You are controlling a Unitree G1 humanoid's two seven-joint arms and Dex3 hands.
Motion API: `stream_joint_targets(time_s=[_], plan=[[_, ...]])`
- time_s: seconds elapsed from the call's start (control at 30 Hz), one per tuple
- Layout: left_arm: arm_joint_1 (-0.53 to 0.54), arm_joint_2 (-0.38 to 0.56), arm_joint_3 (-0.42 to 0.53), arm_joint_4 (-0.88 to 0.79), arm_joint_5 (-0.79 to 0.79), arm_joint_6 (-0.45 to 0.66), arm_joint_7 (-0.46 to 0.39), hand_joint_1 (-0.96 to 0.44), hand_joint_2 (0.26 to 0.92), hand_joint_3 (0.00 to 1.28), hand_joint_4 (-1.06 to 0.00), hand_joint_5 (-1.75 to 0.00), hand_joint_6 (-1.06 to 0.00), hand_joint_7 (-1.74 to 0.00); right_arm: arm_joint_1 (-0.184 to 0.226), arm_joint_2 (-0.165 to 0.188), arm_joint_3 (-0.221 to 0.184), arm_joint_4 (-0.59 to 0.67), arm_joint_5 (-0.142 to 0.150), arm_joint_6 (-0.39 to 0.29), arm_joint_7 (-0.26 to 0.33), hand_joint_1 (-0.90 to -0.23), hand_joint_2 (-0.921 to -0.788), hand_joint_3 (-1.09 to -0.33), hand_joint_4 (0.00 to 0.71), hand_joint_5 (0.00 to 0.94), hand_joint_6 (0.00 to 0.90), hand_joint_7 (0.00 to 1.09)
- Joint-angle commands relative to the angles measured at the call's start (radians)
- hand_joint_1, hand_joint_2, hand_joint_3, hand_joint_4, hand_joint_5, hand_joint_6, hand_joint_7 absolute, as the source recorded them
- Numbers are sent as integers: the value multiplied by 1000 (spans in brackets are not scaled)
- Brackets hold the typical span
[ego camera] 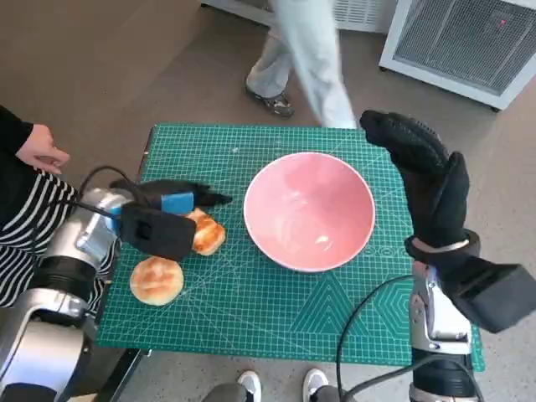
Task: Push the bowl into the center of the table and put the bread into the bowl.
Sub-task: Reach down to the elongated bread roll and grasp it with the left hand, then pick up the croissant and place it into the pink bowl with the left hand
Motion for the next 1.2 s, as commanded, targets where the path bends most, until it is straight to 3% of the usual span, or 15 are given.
stream_joint_targets(time_s=[0.03, 0.23, 0.37, 0.4, 0.43, 0.47, 0.57, 0.8, 0.93, 1.2], plan=[[-21, -22, -25, 71, 34, 26, 48, -85, 764, 33, -265, -24, -324, -28, 24, 0, 0, -1, 14, 19, 10, -715, -921, -691, 154, 1, 10, 530], [-19, -30, -61, 109, 77, 31, 140, -44, 827, 28, -449, -34, -523, -70, 30, 1, 0, -12, 16, 25, 9, -709, -921, -691, 154, 1, 10, 529], [-19, -19, -77, 114, 96, 3, 190, -12, 879, 21, -728, -103, -732, -151, 34, 2, -2, -19, 15, 29, 6, -700, -921, -691, 155, 1, 10, 528], [-21, -15, -79, 113, 98, -6, 199, -10, 888, 25, -738, -293, -704, -360, 35, 2, -2, -21, 15, 29, 5, -699, -921, -691, 155, 1, 10, 527], [-24, -8, -76, 109, 96, -19, 205, -6, 900, 52, -728, -596, -641, -684, 36, 2, -2, -23, 14, 29, 4, -698, -921, -690, 155, 1, 10, 527], [-27, -3, -75, 107, 94, -29, 209, -4, 907, 59, -731, -788, -615, -871, 37, 2, -2, -25, 13, 29, 3, -697, -921, -690, 154, 1, 11, 526], [-30, 0, -75, 110, 93, -41, 216, -1, 916, 68, -735, -1018, -585, -1094, 38, 3, -3, -27, 12, 30, 2, -696, -921, -690, 154, 0, 11, 525], [-36, 7, -72, 107, 87, -58, 217, 0, 920, 71, -737, -1121, -572, -1194, 40, 4, -3, -31, 11, 32, 2, -695, -921, -690, 153, 0, 12, 523], [-76, 96, 137, -209, -216, -212, 91, 2, 906, 32, -812, -1044, -649, -1122, 33, 7, -9, -17, 9, 28, -4, -708, -921, -687, 151, 0, 14, 521], [-100, 68, 244, -407, -323, -176, 84, 3, 891, 8, -837, -987, -740, -1065, 31, 10, -10, -13, 6, 24, -5, -716, -921, -685, 151, 1, 17, 518]])
